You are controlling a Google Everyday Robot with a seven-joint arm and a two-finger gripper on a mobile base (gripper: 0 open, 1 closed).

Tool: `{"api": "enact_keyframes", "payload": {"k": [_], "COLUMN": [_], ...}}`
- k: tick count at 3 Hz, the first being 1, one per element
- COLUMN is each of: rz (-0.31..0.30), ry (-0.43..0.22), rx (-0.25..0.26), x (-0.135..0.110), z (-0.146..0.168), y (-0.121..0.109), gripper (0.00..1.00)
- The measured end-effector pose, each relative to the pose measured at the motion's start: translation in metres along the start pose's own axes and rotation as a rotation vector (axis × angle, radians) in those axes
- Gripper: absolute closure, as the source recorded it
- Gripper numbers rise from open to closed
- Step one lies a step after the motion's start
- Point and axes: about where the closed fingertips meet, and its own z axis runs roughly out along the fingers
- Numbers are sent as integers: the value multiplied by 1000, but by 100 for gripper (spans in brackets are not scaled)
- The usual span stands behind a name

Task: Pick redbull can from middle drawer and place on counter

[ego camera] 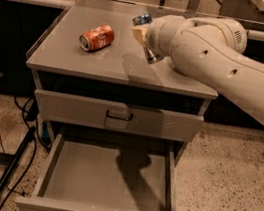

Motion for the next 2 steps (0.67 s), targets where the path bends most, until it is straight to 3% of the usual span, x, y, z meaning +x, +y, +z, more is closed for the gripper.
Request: {"api": "enact_keyframes", "payload": {"k": [1, 2], "rz": [-3, 1], "ry": [0, -1], "rx": [60, 59], "x": [6, 5], "z": [-5, -5], "y": [-30, -29], "gripper": [100, 100]}}
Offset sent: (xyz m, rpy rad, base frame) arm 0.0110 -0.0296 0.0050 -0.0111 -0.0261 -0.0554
